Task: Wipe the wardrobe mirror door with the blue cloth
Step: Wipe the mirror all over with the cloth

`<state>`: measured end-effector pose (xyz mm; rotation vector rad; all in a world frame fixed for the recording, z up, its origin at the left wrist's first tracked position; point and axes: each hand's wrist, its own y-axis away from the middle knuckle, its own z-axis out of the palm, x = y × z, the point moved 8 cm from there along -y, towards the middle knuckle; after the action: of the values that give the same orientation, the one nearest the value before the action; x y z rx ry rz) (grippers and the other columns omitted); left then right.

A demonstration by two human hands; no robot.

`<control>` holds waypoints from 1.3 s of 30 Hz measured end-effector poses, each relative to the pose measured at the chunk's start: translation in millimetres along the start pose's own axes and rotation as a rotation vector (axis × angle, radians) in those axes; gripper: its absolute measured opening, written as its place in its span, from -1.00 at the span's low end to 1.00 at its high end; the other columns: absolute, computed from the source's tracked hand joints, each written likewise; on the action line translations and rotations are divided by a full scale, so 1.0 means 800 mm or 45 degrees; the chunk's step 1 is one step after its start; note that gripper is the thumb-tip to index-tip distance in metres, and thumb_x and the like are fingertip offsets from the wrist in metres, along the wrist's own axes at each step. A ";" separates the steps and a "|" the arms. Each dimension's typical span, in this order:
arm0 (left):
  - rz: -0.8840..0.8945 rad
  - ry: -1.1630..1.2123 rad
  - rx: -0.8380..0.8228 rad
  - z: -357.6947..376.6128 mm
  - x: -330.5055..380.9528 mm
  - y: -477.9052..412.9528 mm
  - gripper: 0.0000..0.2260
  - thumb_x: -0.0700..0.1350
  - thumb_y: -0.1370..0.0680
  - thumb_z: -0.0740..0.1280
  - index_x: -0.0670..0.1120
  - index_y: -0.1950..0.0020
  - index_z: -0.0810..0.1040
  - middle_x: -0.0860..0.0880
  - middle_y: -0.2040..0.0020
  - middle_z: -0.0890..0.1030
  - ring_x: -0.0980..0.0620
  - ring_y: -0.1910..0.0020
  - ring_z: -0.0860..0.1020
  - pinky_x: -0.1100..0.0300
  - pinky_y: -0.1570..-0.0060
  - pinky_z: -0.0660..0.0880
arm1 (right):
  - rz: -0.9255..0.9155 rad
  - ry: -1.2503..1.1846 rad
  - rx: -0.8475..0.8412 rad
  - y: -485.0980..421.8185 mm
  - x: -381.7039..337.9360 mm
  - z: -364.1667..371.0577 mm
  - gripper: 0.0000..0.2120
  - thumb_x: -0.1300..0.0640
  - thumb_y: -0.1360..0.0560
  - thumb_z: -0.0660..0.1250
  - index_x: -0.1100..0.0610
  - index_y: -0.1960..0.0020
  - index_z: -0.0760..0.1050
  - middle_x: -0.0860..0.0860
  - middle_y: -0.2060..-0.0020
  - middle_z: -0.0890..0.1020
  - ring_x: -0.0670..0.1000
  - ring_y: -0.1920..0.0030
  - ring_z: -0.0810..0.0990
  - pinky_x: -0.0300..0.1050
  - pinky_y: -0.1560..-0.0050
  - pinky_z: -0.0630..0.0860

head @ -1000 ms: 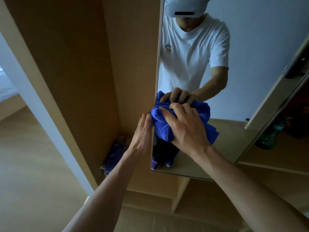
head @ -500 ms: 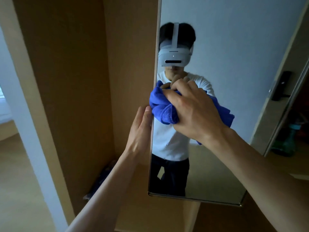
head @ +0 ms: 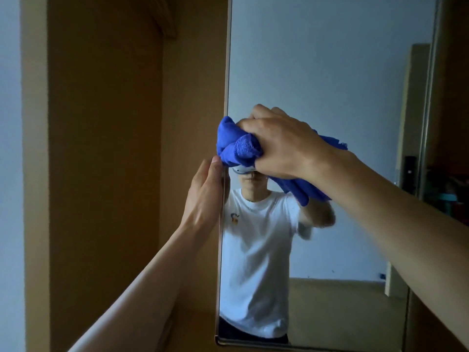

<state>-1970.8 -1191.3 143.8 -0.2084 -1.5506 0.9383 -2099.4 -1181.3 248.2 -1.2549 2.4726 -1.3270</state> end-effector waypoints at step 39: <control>0.117 0.008 -0.098 0.012 -0.020 0.017 -0.85 0.20 -0.49 0.23 0.33 0.26 0.53 0.18 0.32 0.56 0.17 0.37 0.49 0.32 0.36 0.46 | -0.114 0.273 0.211 0.041 0.032 -0.025 -0.80 0.15 -0.42 0.36 -0.02 0.04 0.38 -0.09 0.08 0.39 0.06 -0.02 0.43 -0.05 0.23 0.29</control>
<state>-1980.5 -1196.4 123.6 -0.3396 -1.5834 0.9489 -2145.5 -1176.0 244.6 -1.2591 2.4003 -1.7337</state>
